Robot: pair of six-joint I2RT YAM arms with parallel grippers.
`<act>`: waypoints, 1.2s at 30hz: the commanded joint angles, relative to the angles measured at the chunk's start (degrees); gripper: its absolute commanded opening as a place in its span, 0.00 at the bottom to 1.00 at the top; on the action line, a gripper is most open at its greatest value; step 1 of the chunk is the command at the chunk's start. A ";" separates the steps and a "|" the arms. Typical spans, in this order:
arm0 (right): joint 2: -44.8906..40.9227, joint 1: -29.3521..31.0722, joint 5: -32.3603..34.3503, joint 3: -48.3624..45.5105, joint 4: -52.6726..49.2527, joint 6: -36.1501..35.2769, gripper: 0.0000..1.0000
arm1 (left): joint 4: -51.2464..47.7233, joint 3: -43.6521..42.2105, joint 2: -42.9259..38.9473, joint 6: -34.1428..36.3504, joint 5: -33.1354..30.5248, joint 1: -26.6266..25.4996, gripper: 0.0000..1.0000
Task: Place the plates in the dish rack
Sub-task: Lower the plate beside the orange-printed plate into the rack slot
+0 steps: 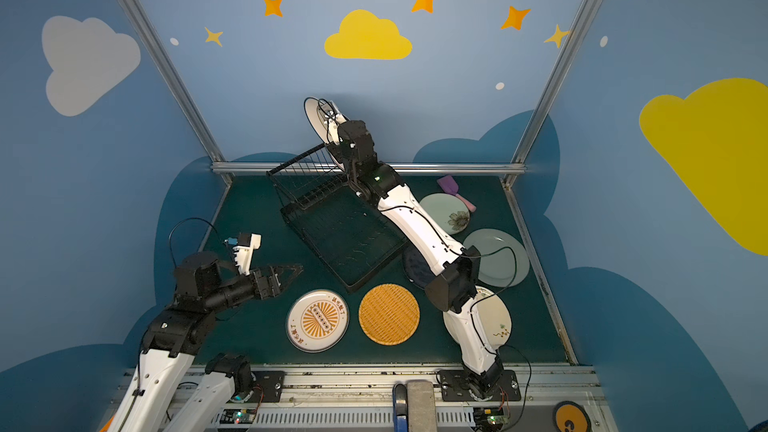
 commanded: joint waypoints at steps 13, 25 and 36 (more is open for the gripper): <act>4.10 0.10 -0.25 4.92 2.98 2.63 0.00 | 2.04 -0.35 -0.27 0.08 2.22 0.48 1.00; 5.62 -0.19 0.16 5.30 2.61 3.16 0.00 | 2.18 -0.39 -0.33 -0.03 2.37 0.59 1.00; 6.91 -0.29 0.25 5.90 1.22 3.45 0.00 | 2.23 -0.46 -0.24 -0.02 2.50 0.68 1.00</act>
